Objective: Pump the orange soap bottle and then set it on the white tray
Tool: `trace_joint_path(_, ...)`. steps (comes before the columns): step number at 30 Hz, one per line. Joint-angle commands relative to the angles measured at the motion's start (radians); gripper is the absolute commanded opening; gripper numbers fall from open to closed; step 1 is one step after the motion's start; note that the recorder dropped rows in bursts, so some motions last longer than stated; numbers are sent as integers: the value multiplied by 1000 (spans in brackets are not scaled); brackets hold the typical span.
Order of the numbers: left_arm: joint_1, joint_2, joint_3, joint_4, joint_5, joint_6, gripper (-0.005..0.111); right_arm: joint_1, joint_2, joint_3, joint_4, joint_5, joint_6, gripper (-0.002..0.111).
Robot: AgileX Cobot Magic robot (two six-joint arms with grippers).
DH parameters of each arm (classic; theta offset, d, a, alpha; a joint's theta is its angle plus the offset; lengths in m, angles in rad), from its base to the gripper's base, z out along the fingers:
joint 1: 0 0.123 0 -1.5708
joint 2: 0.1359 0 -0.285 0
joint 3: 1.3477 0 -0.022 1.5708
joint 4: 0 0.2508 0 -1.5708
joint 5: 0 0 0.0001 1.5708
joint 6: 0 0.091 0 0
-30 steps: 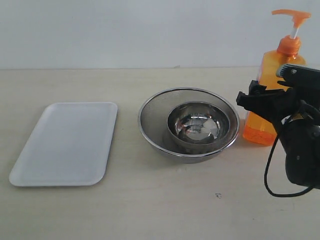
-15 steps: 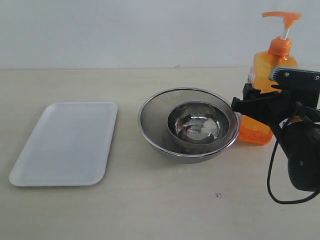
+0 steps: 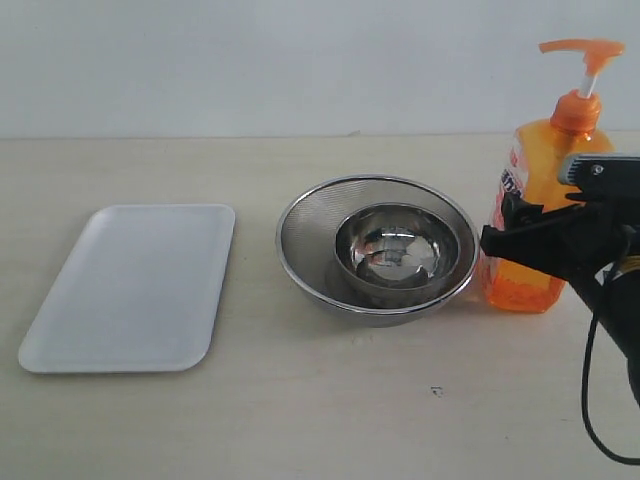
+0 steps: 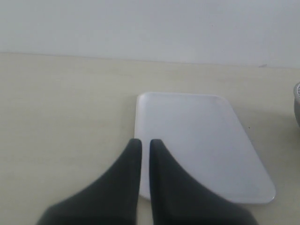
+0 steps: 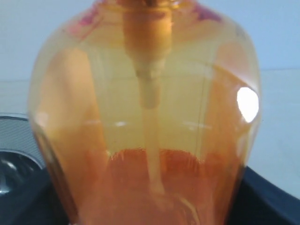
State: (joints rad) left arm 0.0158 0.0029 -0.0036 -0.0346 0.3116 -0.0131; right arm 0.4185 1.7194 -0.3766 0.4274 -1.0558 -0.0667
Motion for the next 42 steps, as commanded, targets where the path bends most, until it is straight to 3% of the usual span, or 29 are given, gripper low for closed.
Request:
trace_joint_path(1, 3, -3, 4, -2, -5, 1, 6, 0, -13, 18, -20, 29, 9, 0)
trace_joint_path(4, 3, -3, 4, -2, -5, 1, 6, 0, -13, 18, -24, 52, 17, 3)
trace_joint_path(7, 3, -3, 4, -2, -5, 1, 6, 0, -13, 18, -50, 50, 15, 25)
trace_joint_path(10, 3, -3, 4, -2, -5, 1, 6, 0, -13, 18, -52, 45, 15, 66)
trace_joint_path(12, 3, -3, 4, -2, -5, 1, 6, 0, -13, 18, -52, 21, 15, 100)
trace_joint_path(13, 3, -3, 4, -2, -5, 1, 6, 0, -13, 18, -50, 6, 12, 104)
trace_joint_path(28, 3, -3, 4, -2, -5, 1, 6, 0, -10, 2, -1, -81, 86, 104)
trace_joint_path(38, 3, -3, 4, -2, -5, 1, 6, 0, 116, -57, 28, -165, 9, 103)
trace_joint_path(40, 3, -3, 4, -2, -5, 1, 6, 0, 128, -56, 48, -165, 4, 93)
trace_joint_path(42, 3, -3, 4, -2, -5, 1, 6, -1, 128, -56, 48, -165, -11, 64)
